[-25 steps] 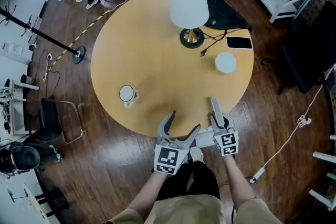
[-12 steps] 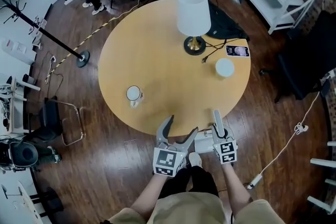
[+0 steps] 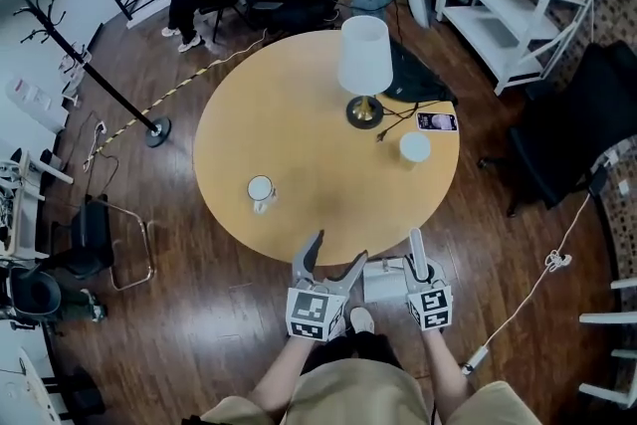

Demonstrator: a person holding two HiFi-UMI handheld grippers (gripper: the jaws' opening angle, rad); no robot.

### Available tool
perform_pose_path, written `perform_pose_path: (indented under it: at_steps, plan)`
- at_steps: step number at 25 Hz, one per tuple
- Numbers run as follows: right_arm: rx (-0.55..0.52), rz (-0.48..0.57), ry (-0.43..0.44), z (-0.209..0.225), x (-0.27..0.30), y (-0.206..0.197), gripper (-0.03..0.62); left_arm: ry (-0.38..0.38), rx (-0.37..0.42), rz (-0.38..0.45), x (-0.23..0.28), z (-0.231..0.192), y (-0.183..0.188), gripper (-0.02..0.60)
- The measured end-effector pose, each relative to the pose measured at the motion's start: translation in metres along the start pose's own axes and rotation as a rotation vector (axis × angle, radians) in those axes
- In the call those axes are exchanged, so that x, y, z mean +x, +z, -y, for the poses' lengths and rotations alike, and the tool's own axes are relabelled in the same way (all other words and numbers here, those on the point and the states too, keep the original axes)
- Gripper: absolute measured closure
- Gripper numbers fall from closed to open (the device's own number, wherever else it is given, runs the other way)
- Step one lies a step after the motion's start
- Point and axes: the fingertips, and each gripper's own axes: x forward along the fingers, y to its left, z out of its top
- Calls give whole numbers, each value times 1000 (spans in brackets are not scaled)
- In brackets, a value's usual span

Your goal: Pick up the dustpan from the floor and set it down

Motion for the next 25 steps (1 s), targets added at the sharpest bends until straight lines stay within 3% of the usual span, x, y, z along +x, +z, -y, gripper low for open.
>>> perform_pose_path:
  at_steps: [8,16,21,25]
  plan:
    - [13,161,-41,-1,-32,84,543,48,-25,107,-39,-12,42,204]
    - [12,276,-23,-23,-67,167,543,110,-37,257,-88,-31,93,209]
    - [17,330,-8,-42,-86,208,545,194,34,247,-112,-39,109,221]
    - [10,373,26,-62,-101,242,545,238,25,273,-134,-45,127,232]
